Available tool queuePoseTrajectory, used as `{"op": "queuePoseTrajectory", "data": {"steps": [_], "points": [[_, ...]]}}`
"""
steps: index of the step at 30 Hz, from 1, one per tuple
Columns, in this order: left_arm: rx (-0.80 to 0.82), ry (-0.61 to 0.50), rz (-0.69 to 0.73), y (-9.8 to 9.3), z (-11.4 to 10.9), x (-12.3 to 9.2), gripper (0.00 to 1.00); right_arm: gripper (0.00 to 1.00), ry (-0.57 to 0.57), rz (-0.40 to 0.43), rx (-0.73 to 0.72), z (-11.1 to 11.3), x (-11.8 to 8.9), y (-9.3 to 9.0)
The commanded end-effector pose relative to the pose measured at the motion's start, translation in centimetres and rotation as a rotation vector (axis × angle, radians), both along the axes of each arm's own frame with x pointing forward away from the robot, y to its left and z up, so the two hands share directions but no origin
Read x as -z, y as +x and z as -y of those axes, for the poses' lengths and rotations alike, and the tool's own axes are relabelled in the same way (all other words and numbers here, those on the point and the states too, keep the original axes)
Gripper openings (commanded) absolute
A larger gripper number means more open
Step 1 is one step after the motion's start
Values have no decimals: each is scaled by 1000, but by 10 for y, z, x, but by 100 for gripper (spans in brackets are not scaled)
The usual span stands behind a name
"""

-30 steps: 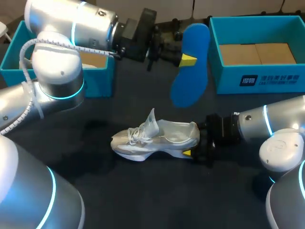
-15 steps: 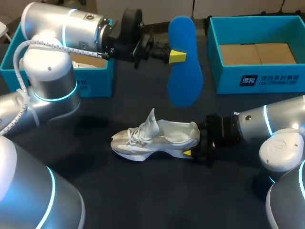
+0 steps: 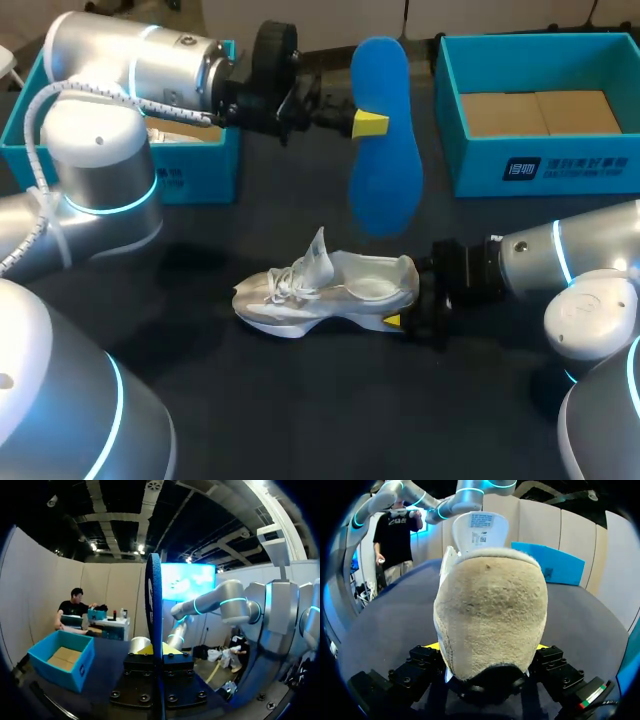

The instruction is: Take the shoe out of the shoebox, open the shoe tongue, remove and reinsert the insole, then place the shoe into the shoebox

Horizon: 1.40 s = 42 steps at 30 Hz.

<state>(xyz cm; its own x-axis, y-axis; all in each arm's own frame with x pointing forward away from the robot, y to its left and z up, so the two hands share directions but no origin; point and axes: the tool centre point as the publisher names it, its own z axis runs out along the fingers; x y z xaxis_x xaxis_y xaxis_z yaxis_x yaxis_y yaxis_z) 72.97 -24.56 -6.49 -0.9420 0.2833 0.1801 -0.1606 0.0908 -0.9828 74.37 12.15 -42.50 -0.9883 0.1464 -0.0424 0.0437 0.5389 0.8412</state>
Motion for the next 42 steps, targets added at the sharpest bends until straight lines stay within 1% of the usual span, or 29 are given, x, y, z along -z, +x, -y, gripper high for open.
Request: {"op": "queuePoseTrajectory", "data": {"steps": [1, 4, 5, 6, 10, 13, 21, 25, 26, 29, 38, 40, 41, 42], "points": [[-11, 57, -164, -7, -9, -10, 0, 0, -3, 0, 1, -2, 1, 0], [-12, 73, -240, -8, -12, -15, 0, 0, -3, 0, 1, -2, 1, 0], [-8, 92, -297, -10, -13, -20, 0, 0, -3, 0, 1, -2, 1, 0], [-15, 107, -325, -11, -14, -22, 0, 0, -3, 0, 1, -2, 1, 0], [-21, 168, -400, -20, -16, -33, 0, 0, -3, 0, 1, -2, 1, 0], [-26, 191, -430, -26, -17, -40, 0, 0, -3, 0, 1, -2, 1, 0], [-33, 156, -418, -39, -20, -65, 0, 0, -3, 0, 1, -2, 1, 0], [-35, 167, -416, -50, -22, -75, 0, 0, -3, 0, 1, -2, 1, 0], [-37, 171, -417, -56, -23, -80, 0, 0, -3, 0, 1, -2, 1, 0], [-35, 172, -415, -67, -24, -88, 0, 0, -3, 0, 1, -2, 1, 0], [-28, 153, -426, -94, -29, -102, 0, 0, -3, 0, 1, -2, 1, 0], [-27, 154, -427, -95, -29, -102, 0, 0, -3, 0, 1, -2, 1, 0], [-8, 167, -429, -106, -30, -103, 0, 0, -3, 0, 1, -2, 1, 0], [-2, 168, -428, -110, -30, -104, 0, 0, -3, 0, 1, -2, 1, 0]]}}
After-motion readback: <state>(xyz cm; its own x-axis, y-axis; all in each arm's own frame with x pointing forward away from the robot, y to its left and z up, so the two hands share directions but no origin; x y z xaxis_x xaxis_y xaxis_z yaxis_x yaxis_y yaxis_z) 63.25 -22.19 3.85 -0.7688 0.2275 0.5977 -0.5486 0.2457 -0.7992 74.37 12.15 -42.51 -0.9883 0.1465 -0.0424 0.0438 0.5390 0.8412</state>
